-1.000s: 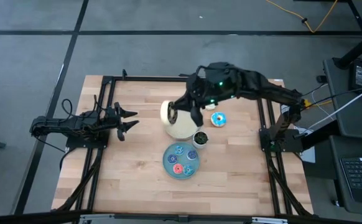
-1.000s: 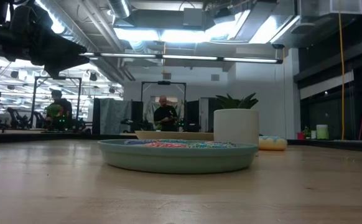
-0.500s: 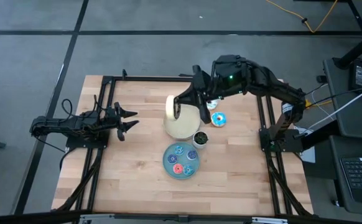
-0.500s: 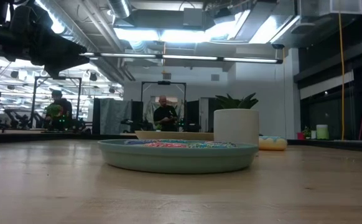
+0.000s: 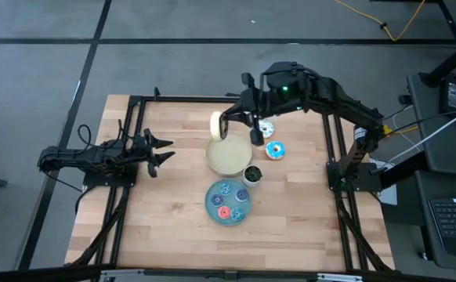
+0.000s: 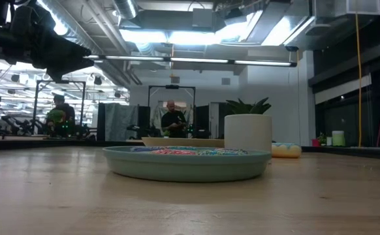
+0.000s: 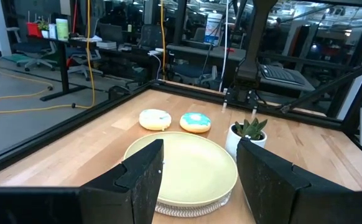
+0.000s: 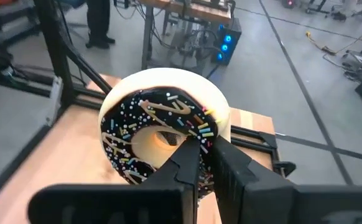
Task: Pick & Place donuts
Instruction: Put the large black donut on the gray plate
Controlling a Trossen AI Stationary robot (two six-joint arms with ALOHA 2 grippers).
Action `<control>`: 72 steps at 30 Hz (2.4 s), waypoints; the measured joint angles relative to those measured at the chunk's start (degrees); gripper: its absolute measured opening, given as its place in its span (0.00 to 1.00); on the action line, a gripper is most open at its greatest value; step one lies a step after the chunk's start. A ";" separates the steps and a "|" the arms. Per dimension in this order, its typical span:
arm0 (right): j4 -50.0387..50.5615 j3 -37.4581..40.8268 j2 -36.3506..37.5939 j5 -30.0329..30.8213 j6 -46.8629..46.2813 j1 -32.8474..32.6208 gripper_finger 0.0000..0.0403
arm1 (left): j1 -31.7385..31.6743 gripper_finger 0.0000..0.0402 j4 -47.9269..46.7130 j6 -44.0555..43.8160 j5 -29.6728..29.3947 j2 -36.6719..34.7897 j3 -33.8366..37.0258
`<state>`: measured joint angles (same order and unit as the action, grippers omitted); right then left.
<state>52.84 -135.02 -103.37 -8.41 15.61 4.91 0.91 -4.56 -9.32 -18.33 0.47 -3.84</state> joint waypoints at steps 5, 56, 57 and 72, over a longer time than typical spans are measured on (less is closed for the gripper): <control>0.12 0.02 -3.00 -0.01 3.70 1.29 0.09 | 0.00 0.49 0.00 0.00 -0.01 0.00 0.00; 24.06 0.01 -35.17 -0.80 7.20 7.11 0.09 | 0.00 0.49 0.00 0.00 0.00 0.02 0.00; 24.15 0.02 -35.74 -0.80 7.20 7.11 0.09 | 0.02 0.49 0.00 0.00 -0.02 0.02 0.00; 26.40 1.20 -38.73 -2.36 7.33 7.32 0.09 | 0.01 0.49 0.00 0.00 -0.02 0.02 0.00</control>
<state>79.24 -133.83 -142.10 -10.77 22.94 12.23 0.92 -4.56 -9.32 -18.35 0.49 -3.84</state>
